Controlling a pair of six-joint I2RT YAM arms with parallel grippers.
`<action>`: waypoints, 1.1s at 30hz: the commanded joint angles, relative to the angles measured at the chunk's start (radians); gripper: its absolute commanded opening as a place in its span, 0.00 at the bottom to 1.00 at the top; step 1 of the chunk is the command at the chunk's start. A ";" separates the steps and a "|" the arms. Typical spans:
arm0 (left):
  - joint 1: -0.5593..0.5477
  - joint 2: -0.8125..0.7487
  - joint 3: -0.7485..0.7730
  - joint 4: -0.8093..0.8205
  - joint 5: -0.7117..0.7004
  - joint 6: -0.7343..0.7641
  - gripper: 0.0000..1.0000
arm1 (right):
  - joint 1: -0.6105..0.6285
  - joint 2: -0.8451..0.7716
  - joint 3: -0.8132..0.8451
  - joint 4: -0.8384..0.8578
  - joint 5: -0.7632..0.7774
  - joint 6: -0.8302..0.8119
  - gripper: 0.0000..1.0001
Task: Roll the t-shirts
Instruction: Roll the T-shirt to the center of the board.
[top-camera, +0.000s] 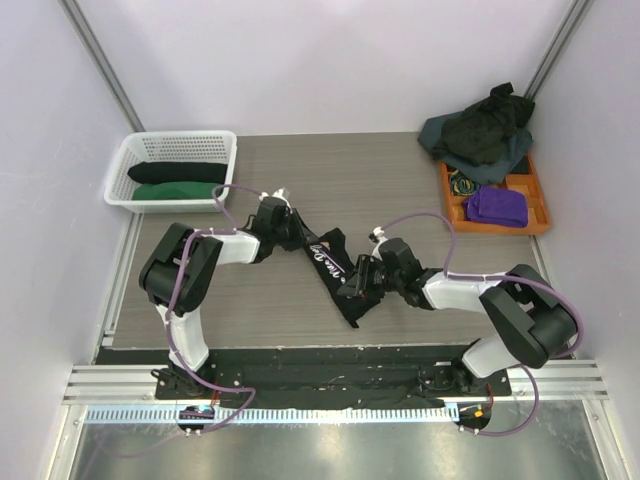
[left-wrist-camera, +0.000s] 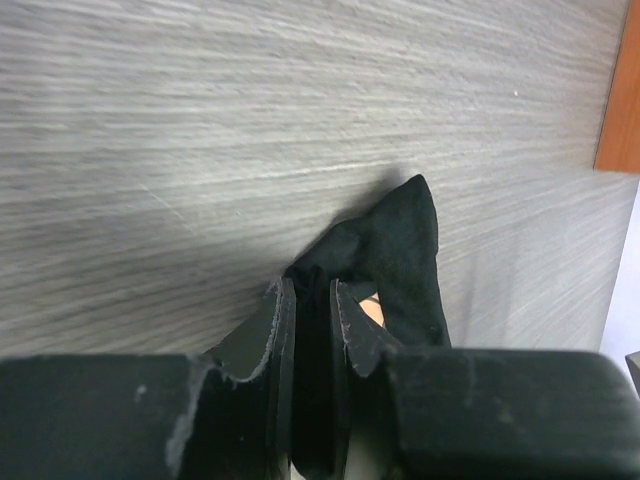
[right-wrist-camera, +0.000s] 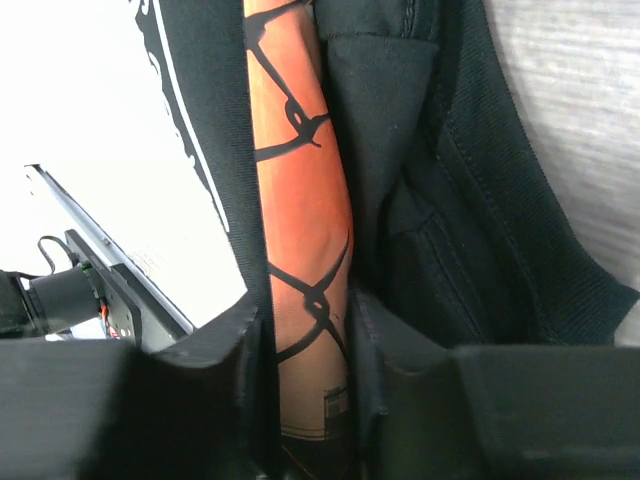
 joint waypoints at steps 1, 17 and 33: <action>0.016 -0.014 0.016 -0.022 -0.090 0.034 0.00 | 0.014 -0.025 -0.065 -0.105 -0.029 0.000 0.29; 0.010 -0.035 0.036 -0.069 -0.107 0.057 0.00 | 0.012 -0.081 -0.127 -0.131 -0.043 -0.014 0.52; -0.013 -0.040 0.061 -0.097 -0.096 0.074 0.00 | 0.026 -0.339 -0.085 -0.456 0.091 -0.080 0.63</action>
